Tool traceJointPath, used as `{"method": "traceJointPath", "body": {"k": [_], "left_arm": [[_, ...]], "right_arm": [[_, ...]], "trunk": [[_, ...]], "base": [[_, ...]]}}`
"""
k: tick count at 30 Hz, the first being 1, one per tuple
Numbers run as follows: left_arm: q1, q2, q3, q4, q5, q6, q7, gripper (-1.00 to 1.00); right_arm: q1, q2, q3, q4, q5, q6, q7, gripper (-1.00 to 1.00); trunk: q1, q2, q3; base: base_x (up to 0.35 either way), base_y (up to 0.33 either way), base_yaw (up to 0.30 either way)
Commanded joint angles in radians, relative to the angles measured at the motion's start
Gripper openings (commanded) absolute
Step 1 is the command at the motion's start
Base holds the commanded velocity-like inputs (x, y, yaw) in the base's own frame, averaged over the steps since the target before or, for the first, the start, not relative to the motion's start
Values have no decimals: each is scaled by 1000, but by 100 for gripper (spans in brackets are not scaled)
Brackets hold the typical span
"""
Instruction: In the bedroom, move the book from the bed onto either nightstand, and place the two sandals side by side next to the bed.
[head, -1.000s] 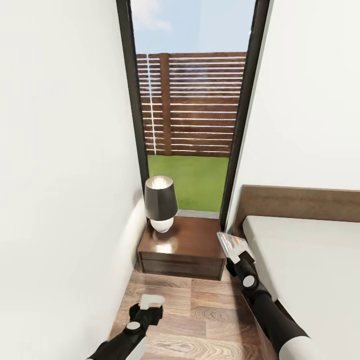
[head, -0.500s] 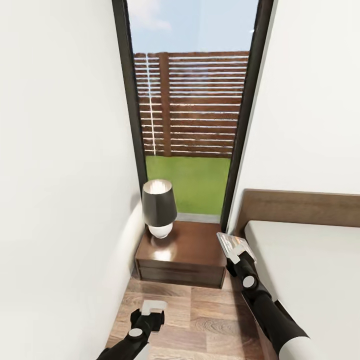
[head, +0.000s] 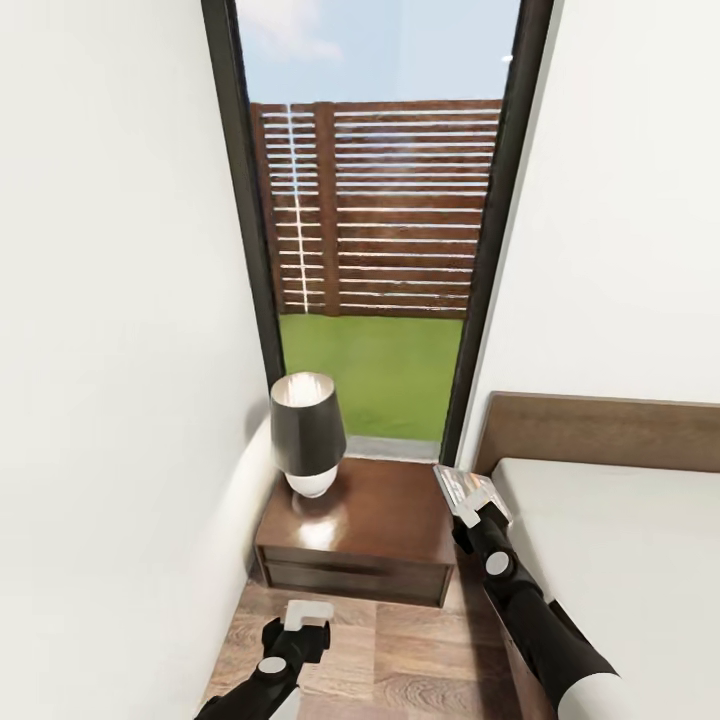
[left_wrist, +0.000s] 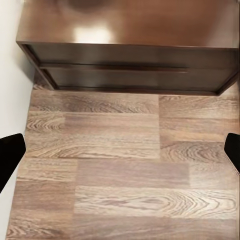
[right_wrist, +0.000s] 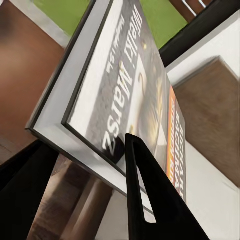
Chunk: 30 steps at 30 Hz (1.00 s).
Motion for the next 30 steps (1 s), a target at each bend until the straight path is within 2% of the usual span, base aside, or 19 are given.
{"method": "traceJointPath", "body": {"k": [1,15,23,30], "left_arm": [[-1,0,-9,0,10,-5,7,100],[-1,0,-9,0,10,-7,7,100],[0,0,-9,0,9,-9,7,100],[0,0,-9,0,9,-8,7,100]], "right_arm": [[-1,-1,4,-2,11,8,-1,-100],[-1,-1,3,-1,11,9,-1,-100],[-1,-3,2,0,11,10,-1,-100],[-1,-3,2,0,11,10,-1,-100]], "trunk": [[1,-2,-2],[1,-2,-2],[1,-2,-2],[1,-2,-2]], "base": [[260,-157,0],[93,-47,3],[89,-30,93],[239,0,2]]}}
